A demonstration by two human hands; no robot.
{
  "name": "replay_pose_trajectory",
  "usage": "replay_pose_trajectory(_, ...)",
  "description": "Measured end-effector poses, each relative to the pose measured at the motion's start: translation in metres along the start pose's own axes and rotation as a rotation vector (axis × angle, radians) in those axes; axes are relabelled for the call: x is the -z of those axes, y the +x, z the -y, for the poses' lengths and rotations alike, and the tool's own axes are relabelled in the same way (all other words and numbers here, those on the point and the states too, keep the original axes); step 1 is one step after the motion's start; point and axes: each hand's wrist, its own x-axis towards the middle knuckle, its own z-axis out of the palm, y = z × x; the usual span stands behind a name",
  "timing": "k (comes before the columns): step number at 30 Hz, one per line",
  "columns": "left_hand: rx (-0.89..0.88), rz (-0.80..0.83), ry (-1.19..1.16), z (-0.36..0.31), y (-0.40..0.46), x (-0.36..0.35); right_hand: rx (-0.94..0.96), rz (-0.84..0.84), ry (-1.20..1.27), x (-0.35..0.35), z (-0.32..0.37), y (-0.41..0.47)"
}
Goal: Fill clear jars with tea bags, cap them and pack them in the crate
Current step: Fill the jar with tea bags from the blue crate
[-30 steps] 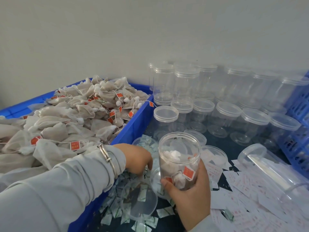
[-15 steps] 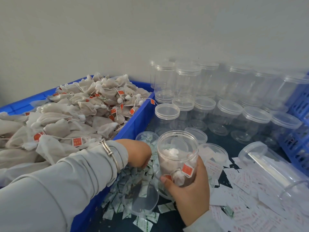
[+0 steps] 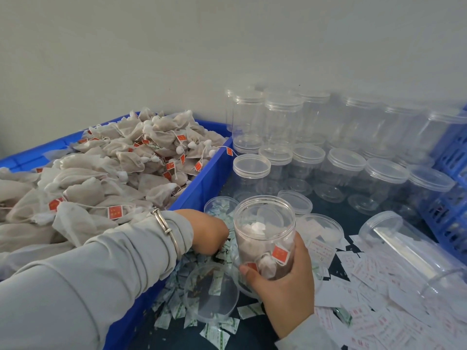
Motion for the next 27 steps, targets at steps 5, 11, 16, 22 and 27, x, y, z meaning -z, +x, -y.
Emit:
replay_pose_trajectory(5, 0.008, -0.060, -0.020, 0.003, -0.002, 0.002, -0.001, -0.012, 0.012, 0.000, -0.002, 0.002)
replay_pose_trajectory(11, -0.046, -0.258, -0.194, 0.011, 0.000, 0.005, 0.003, -0.012, 0.028, 0.003, -0.003, 0.004)
replay_pose_trajectory(16, -0.075, -0.319, -0.263, 0.016, 0.004, 0.004, -0.008, -0.007, 0.029, 0.005, -0.004, 0.004)
replay_pose_trajectory(22, -0.140, -0.336, -0.478, 0.026, -0.007, 0.008, -0.006, -0.021, 0.043, 0.007, -0.004, 0.005)
replay_pose_trajectory(27, -0.233, -0.714, -0.896, 0.026, -0.028, 0.019, -0.001, -0.032, 0.079, 0.007, -0.004, 0.006)
